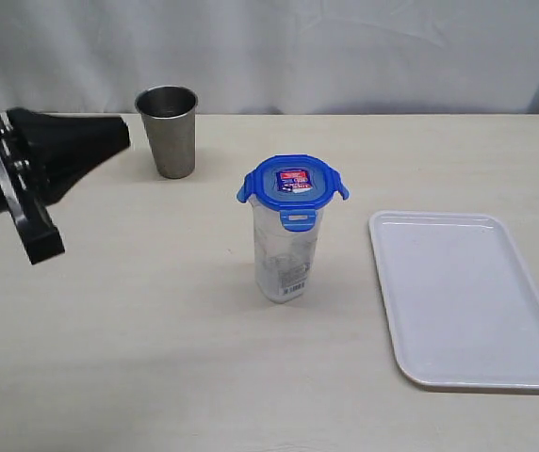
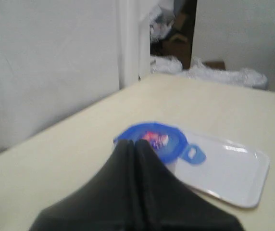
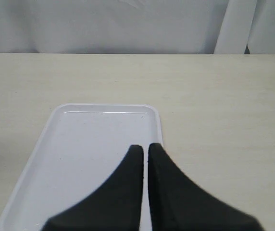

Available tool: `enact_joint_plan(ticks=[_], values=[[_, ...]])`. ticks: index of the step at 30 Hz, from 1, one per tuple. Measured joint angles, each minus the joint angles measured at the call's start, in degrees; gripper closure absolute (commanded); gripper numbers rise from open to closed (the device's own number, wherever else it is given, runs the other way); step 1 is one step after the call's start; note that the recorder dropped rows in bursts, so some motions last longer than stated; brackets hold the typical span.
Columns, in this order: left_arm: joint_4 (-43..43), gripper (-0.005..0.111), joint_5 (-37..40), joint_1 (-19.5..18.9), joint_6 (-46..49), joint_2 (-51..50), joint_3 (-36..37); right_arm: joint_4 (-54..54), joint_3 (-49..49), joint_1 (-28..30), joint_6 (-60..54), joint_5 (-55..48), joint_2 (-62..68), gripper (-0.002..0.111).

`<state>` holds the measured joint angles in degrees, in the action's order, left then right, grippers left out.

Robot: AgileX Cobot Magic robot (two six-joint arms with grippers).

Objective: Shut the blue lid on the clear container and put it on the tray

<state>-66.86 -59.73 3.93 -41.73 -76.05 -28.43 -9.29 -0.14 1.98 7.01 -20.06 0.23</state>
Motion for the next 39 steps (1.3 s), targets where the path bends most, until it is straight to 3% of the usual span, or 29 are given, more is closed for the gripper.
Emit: enact_joint_plan(ticks=[5,15,24,29,34,39], values=[[-3.1,0.107,-4.9,-0.4,3.3,-9.8,-1.4,0.0,0.0,0.0,0.0,0.0,0.0,0.104],[-3.3,0.107,-9.2,-0.6,4.7,-24.7,-12.7,-0.2,0.0,0.0,0.0,1.8,0.0,0.104],[-6.6,0.107,-9.6,-0.6,5.6,-33.6,-21.5,-0.1,0.0,0.0,0.2,22.6,0.0,0.104],[-7.4,0.107,-9.6,-0.2,5.6,-37.1,-25.8,2.6,0.0,0.0,11.6,38.4,0.0,0.104],[-7.8,0.107,-9.5,3.2,5.6,-39.7,-29.0,-11.1,-1.4,0.0,25.6,42.1,2.0,0.104],[-7.5,0.107,-3.9,6.4,5.6,-40.2,-30.4,-27.8,-4.7,0.0,38.7,42.5,15.2,0.104]])
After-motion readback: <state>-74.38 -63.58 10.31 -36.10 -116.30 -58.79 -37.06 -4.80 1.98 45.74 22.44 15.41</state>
